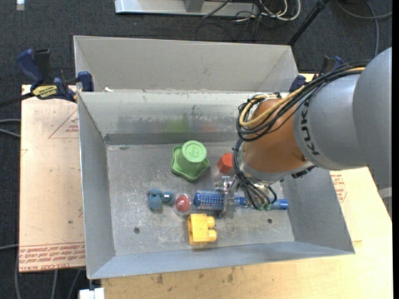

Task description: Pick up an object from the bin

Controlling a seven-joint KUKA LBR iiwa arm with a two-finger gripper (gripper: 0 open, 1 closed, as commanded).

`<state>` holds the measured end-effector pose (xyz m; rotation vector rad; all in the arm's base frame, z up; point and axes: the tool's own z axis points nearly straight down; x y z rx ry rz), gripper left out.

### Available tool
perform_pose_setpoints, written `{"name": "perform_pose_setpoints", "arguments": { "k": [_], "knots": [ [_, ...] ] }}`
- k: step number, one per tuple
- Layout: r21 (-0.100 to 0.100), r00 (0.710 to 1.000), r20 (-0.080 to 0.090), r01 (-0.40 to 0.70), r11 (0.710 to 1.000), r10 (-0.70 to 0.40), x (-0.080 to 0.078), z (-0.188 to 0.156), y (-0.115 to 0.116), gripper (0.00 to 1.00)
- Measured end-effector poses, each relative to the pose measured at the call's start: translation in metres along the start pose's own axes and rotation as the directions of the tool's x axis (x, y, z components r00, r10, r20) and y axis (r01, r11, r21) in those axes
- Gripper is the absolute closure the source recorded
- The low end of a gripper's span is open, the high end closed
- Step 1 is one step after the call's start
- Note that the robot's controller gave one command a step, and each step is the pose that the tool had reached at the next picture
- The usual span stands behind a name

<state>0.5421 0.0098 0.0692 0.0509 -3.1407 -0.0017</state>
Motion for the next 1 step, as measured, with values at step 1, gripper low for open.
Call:
{"name": "perform_pose_setpoints", "arguments": {
  "k": [1],
  "knots": [
    [0.0,1.0,0.01,0.027,1.0,-0.027,0.0119,-0.1592,0.0198,1.0]
  ]
}}
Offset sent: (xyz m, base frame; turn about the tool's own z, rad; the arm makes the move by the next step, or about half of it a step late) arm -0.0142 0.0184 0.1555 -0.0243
